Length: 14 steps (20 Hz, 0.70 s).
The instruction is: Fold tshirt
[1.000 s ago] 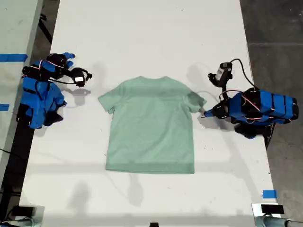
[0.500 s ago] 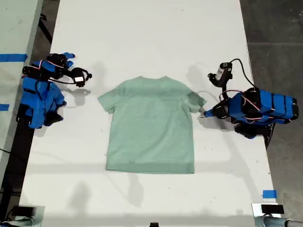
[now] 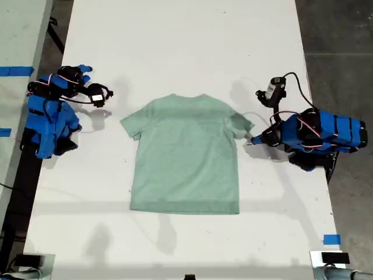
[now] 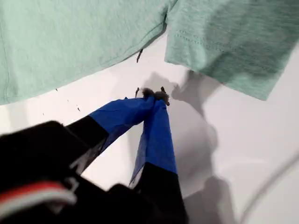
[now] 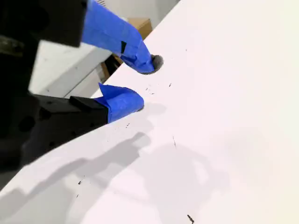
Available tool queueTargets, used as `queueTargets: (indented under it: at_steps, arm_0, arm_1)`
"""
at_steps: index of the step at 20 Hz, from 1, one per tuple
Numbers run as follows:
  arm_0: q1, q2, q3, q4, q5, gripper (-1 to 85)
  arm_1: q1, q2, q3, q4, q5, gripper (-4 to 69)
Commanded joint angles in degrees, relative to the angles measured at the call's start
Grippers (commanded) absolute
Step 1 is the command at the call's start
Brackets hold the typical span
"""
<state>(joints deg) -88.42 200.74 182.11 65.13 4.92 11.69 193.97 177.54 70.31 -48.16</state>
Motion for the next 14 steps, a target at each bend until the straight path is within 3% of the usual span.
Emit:
queueTargets:
  at_steps: [1, 7, 9, 11, 14]
  arm_0:
    - [-0.6, 5.6, 0.3, -2.0, -0.7, 10.8]
    - [-1.1, 5.6, 0.3, -1.8, -1.8, 11.2]
    - [3.4, 5.6, 0.3, -1.8, -0.6, 12.5]
    - [16.5, 5.6, 0.3, -3.2, 1.2, 12.8]
    - [42.1, 5.6, 0.3, -2.9, 11.1, 12.1]
  arm_1:
    - [0.3, 5.8, -2.6, 3.8, -0.4, -1.7]
    - [0.3, 5.8, -2.6, 3.8, -0.4, -1.7]
    - [0.3, 5.8, -2.6, 3.8, -0.4, -1.7]
    - [0.3, 5.8, -2.6, 3.8, -0.4, -1.7]
    - [0.3, 5.8, -2.6, 3.8, -0.4, -1.7]
